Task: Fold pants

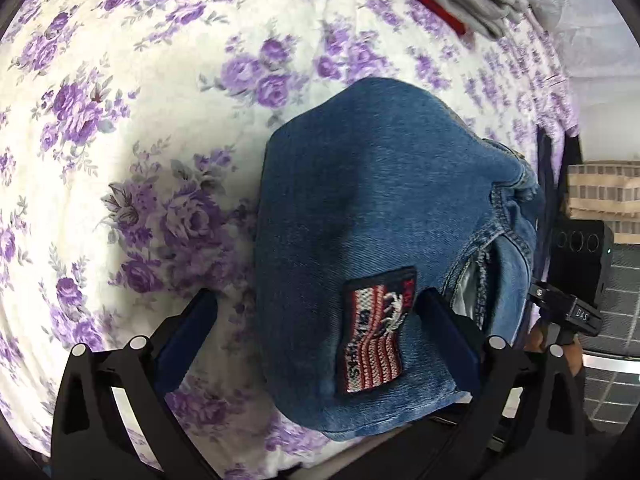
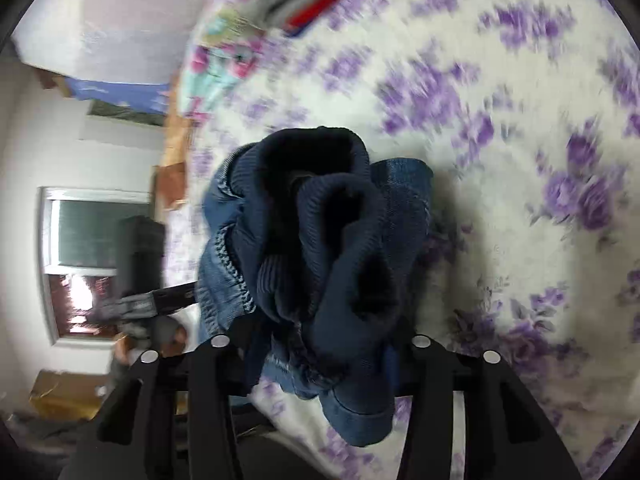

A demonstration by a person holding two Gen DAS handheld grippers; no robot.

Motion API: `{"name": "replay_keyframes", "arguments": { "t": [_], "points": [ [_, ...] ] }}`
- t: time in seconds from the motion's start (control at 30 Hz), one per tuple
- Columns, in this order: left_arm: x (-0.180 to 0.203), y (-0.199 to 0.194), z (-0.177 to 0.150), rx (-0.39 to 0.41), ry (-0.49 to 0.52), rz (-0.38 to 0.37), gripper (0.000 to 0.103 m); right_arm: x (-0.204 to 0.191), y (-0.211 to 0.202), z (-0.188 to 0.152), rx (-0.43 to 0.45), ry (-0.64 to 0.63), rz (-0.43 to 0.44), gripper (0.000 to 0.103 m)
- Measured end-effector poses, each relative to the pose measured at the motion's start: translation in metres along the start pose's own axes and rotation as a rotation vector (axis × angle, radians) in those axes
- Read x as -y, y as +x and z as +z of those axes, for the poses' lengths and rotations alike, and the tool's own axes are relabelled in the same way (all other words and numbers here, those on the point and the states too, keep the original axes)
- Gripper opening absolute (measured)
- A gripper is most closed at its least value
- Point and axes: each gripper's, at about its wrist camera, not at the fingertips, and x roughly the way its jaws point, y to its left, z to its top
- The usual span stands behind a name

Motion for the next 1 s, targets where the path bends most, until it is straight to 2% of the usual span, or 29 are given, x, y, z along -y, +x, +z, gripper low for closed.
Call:
{"name": "replay_keyframes", "arguments": {
  "t": [0.07, 0.17, 0.23, 0.3, 0.33, 0.5, 0.53, 0.6, 0.63, 0.7, 0.9, 1.0],
  "points": [
    [0.007, -0.001, -0.001, -0.003, 0.021, -0.026, 0.098, 0.006, -0.008, 0.000, 0.001, -0.006, 0.001, 0.045],
    [0.018, 0.017, -0.001, -0.045, 0.055, -0.017, 0.098, 0.040, -0.008, -0.001, 0.011, 0.094, 0.036, 0.048],
    [0.020, 0.031, -0.001, -0.056, 0.046, -0.037, 0.099, 0.053, -0.003, -0.007, 0.021, 0.136, 0.072, 0.053],
    [0.022, 0.040, 0.001, -0.056, 0.053, -0.047, 0.099, 0.050, -0.002, -0.011, 0.027, 0.128, 0.057, 0.069],
    [0.021, 0.042, 0.002, -0.061, 0.058, -0.052, 0.099, 0.049, -0.001, -0.012, 0.026, 0.141, 0.043, 0.073],
    [0.021, 0.050, 0.006, -0.084, 0.076, -0.067, 0.099, 0.048, 0.002, -0.012, 0.046, 0.182, 0.005, 0.082],
    [0.021, 0.049, 0.005, -0.081, 0.081, -0.066, 0.099, 0.045, 0.008, -0.011, 0.051, 0.173, 0.007, 0.080],
    [0.026, 0.049, 0.004, -0.065, 0.079, -0.054, 0.097, 0.040, 0.009, -0.011, 0.061, 0.149, 0.002, 0.069],
    [0.028, 0.046, 0.004, -0.054, 0.079, -0.061, 0.086, 0.037, 0.007, -0.010, 0.067, 0.146, 0.007, 0.066],
    [0.035, 0.037, 0.004, -0.037, 0.072, -0.056, 0.082, 0.027, -0.001, -0.009, 0.075, 0.117, 0.021, 0.055],
    [0.060, -0.021, 0.022, 0.111, 0.051, -0.052, 0.080, -0.033, -0.026, 0.017, 0.118, -0.059, 0.012, 0.053],
    [0.085, -0.065, 0.052, 0.211, 0.135, -0.023, 0.080, -0.062, -0.047, 0.050, 0.171, -0.149, 0.025, 0.053]
  ]
}}
